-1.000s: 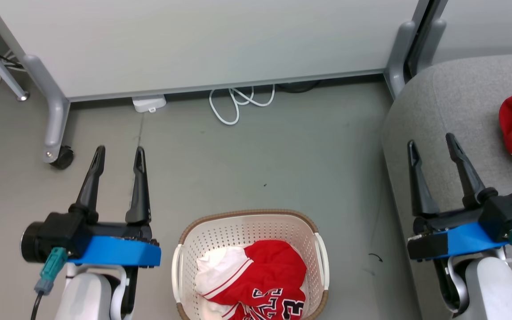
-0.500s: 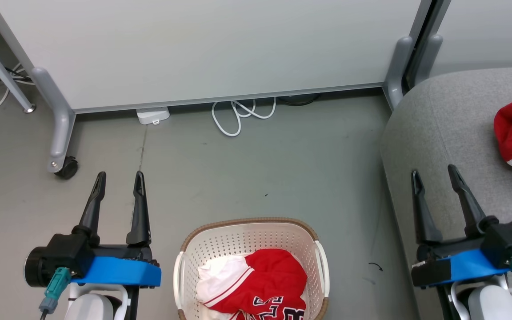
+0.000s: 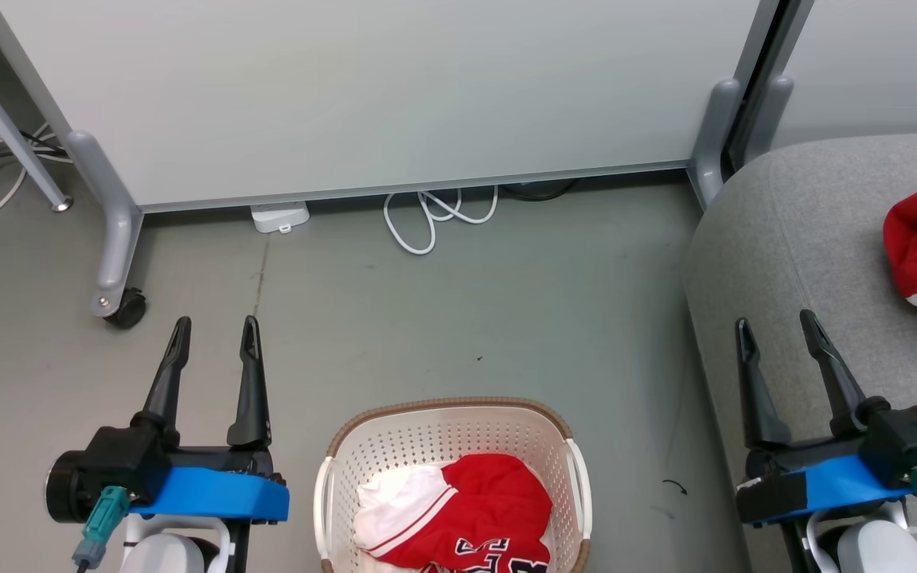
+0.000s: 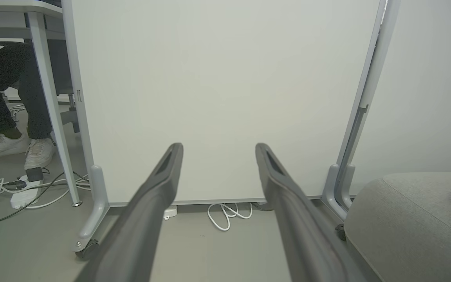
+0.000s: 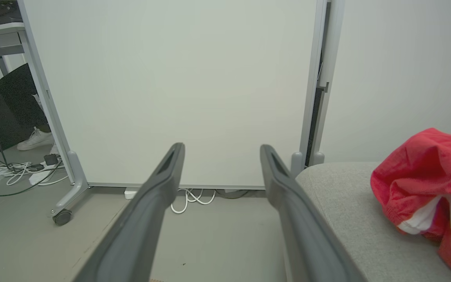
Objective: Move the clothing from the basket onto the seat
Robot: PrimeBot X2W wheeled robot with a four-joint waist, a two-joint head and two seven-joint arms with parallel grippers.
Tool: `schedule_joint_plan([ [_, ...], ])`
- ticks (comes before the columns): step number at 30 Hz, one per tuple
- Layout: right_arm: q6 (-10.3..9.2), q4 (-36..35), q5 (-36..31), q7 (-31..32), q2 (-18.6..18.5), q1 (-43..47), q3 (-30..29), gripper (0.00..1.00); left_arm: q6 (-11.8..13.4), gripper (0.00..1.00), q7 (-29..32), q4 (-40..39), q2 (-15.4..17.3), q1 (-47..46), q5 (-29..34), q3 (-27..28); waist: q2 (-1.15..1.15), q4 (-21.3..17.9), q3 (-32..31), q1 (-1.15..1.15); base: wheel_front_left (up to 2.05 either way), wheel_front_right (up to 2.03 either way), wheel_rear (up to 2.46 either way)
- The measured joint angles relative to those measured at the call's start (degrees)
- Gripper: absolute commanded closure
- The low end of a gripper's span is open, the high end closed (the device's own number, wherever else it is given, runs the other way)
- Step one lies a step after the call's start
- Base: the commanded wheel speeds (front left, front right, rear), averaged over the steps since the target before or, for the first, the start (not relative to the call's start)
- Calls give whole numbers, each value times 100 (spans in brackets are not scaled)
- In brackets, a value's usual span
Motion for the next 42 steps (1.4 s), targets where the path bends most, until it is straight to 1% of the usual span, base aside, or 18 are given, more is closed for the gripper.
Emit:
schedule_joint_plan([
  [13, 0, 3, 49, 0, 1, -1, 13, 0, 0, 0, -1, 4, 20, -12, 5, -96, 0, -34, 26, 0, 0, 0, 0],
  [16, 0, -16, 49, 0, 1, -7, 10, 0, 0, 0, 0, 38, 96, -169, 3, -182, 0, -34, 70, 0, 0, 0, 0],
  [19, 0, -37, 49, 0, 1, -42, 20, 0, 0, 0, -1, 135, 207, -361, -2, -413, 0, -41, 138, 0, 0, 0, 0],
  [26, 0, -103, 29, 0, 4, -297, 114, 0, -1, 0, -1, 748, 597, -979, -110, -1240, 0, -142, 398, 0, 0, 0, 0],
  [33, 0, -194, -98, 1, 5, -644, 207, 0, -2, 0, -1, 1560, 923, -1820, -361, -2574, 0, -287, 846, 1, 0, 0, 0],
  [42, 0, -299, -149, 0, 5, -1050, 281, 0, -2, 0, -1, 2719, 1165, -2785, -688, -4089, 0, -487, 1565, 1, 0, 0, 0],
])
